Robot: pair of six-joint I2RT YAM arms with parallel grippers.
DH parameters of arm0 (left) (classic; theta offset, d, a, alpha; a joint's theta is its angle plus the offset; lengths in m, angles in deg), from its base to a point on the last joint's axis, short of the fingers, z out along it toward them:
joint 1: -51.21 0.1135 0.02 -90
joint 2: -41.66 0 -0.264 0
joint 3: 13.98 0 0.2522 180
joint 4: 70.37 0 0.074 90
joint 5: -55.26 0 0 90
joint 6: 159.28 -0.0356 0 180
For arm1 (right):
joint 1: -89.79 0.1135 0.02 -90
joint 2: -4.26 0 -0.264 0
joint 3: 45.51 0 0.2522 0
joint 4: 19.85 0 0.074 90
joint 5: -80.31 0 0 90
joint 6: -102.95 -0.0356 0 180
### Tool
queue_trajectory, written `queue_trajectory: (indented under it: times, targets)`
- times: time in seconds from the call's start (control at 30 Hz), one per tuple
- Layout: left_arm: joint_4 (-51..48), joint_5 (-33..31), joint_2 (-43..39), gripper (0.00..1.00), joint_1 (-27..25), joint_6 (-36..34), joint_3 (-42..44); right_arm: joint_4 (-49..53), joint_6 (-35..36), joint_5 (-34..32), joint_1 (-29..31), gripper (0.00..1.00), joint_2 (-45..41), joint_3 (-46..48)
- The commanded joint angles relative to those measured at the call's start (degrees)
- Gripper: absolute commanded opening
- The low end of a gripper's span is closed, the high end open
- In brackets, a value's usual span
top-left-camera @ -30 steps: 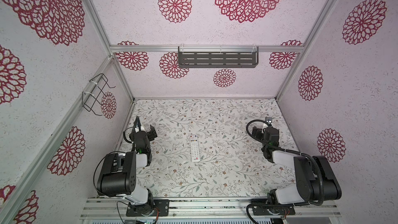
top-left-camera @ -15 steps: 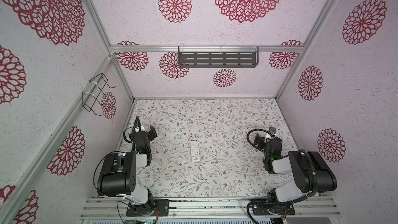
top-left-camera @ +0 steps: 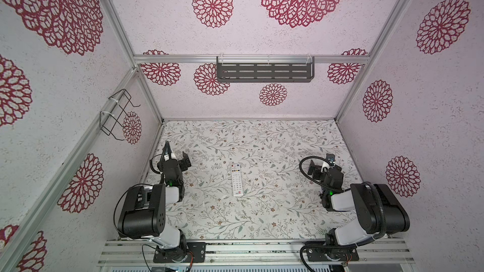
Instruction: Load the batteries into the remote control
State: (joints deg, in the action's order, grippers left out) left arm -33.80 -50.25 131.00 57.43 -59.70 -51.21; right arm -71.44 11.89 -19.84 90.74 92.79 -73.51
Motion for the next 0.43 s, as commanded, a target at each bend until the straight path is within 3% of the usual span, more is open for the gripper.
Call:
queue_trajectory:
  times: [0.0, 0.4]
  targets:
    - [1.6, 0.5, -0.1, 0.97, 0.3, -1.3, -0.2, -2.4, 0.5, 1.1, 0.2, 0.99, -0.6, -0.9]
    - [1.5, 0.5, -0.1, 0.97, 0.3, -1.3, -0.2, -2.4, 0.4, 1.0, 0.2, 0.99, -0.6, -0.9]
